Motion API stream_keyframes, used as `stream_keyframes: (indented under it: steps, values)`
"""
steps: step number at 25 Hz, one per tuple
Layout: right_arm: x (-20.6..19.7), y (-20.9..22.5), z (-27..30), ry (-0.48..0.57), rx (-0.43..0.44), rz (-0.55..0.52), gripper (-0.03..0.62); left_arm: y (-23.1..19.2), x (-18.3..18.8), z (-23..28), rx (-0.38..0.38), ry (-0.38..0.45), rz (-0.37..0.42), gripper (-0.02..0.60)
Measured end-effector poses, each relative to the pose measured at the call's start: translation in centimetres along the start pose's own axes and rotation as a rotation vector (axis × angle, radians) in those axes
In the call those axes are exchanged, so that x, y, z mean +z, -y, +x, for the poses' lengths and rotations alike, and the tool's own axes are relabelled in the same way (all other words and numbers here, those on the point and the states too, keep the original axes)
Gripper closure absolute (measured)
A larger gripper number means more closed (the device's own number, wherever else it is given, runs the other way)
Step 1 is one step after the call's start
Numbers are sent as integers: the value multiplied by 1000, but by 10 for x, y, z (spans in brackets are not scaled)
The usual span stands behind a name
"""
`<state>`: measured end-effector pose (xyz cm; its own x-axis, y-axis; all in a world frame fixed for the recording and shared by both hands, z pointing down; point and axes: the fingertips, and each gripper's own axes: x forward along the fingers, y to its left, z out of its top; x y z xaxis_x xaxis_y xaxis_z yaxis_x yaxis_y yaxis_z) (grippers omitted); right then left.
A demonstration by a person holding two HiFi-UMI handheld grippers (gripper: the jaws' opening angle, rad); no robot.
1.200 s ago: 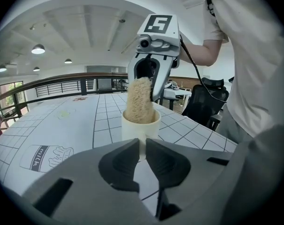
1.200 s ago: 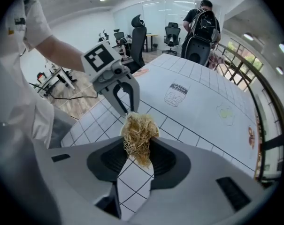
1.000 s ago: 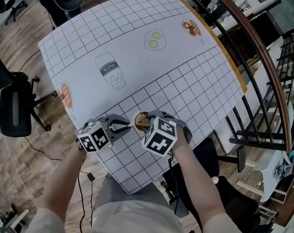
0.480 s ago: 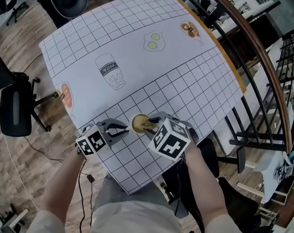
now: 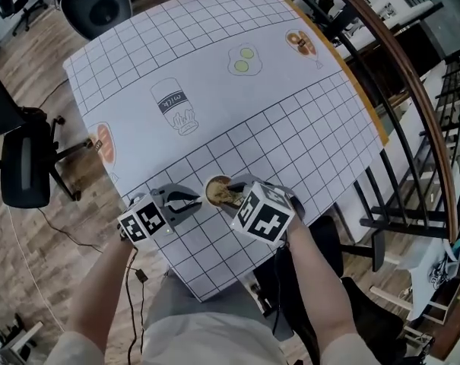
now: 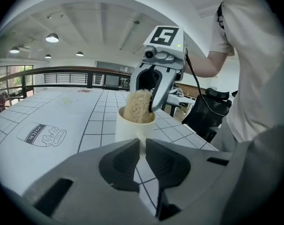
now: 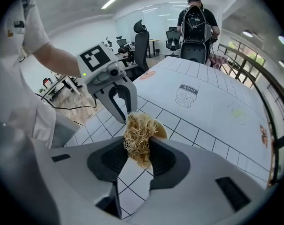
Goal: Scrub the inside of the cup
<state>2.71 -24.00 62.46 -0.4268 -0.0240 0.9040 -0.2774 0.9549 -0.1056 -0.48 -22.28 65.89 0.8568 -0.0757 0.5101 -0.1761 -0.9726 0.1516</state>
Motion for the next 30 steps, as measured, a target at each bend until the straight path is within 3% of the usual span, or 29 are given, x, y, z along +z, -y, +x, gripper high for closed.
stream_keyframes:
  steps: [4, 9, 16, 19, 24, 30]
  values:
    - [0, 7, -17, -43, -79, -52, 467, 3, 0, 1, 1, -7, 5, 534]
    - [-6, 9, 17, -156, -173, -81, 464, 6, 0, 0, 12, 7, -5, 534]
    - [-2, -2, 14, 18, -25, -20, 473, 7, -3, 0, 32, 2, -32, 534]
    - [-2, -7, 3, 86, -1, 8, 471, 6, -5, -1, 54, 6, -56, 534]
    - [1, -3, -25, 205, -78, 146, 468, 6, -2, -3, 97, 8, -86, 532]
    - [-1, 6, -61, 325, -213, 219, 465, 4, 31, -19, 177, 104, -163, 531]
